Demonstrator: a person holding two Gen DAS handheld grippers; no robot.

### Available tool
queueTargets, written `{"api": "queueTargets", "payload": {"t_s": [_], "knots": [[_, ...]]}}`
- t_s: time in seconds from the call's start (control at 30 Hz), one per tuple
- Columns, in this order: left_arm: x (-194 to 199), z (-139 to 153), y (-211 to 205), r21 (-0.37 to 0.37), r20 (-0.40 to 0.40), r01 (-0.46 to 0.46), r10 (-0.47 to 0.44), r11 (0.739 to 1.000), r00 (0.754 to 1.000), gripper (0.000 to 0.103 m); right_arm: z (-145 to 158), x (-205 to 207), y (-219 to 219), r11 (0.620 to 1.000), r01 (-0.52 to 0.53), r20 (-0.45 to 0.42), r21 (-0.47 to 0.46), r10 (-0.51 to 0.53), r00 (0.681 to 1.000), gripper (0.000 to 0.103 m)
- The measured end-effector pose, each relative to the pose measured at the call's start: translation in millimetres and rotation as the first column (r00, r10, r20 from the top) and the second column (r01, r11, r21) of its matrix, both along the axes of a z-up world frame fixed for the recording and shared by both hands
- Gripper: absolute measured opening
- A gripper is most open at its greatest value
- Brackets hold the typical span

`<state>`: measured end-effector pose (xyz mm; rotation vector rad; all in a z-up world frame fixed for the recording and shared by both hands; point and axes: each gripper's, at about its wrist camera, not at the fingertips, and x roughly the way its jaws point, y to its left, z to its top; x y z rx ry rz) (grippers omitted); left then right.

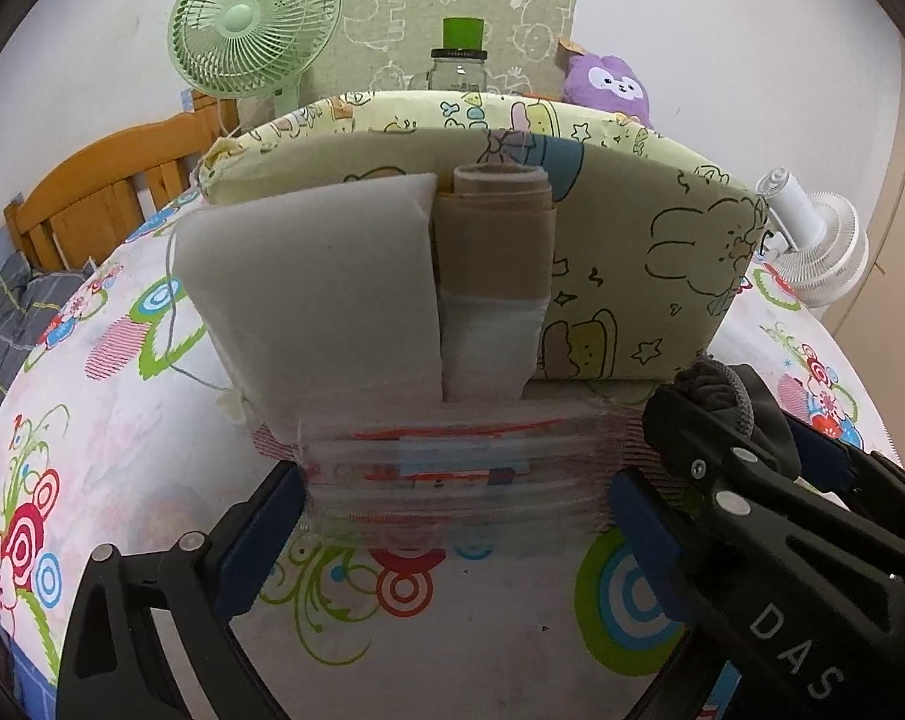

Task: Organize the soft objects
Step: 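Grasp the clear plastic bag stack with the left tool while the right tool lifts the grey pouch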

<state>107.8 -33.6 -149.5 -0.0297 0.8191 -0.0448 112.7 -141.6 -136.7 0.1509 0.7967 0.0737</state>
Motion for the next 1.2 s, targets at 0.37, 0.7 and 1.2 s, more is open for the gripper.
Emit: {"api": "queueTargets", "payload": {"t_s": [0.37, 0.7, 1.2], "knots": [[-8, 5, 1, 0.004, 0.019, 0.022, -0.022, 1.000, 1.000, 0.092, 2, -5, 6, 1.000, -0.002, 0.002, -0.009, 0.002, 1.000, 0.062], [-17, 15, 3, -0.002, 0.046, 0.024, -0.023, 1.000, 0.999, 0.091, 12, -16, 10, 1.000, -0.002, 0.025, -0.017, 0.003, 1.000, 0.062], [-35, 36, 4, 0.005, 0.097, 0.018, -0.019, 1.000, 0.995, 0.091, 34, -32, 11, 1.000, -0.001, 0.076, -0.016, 0.002, 0.997, 0.062]]}}
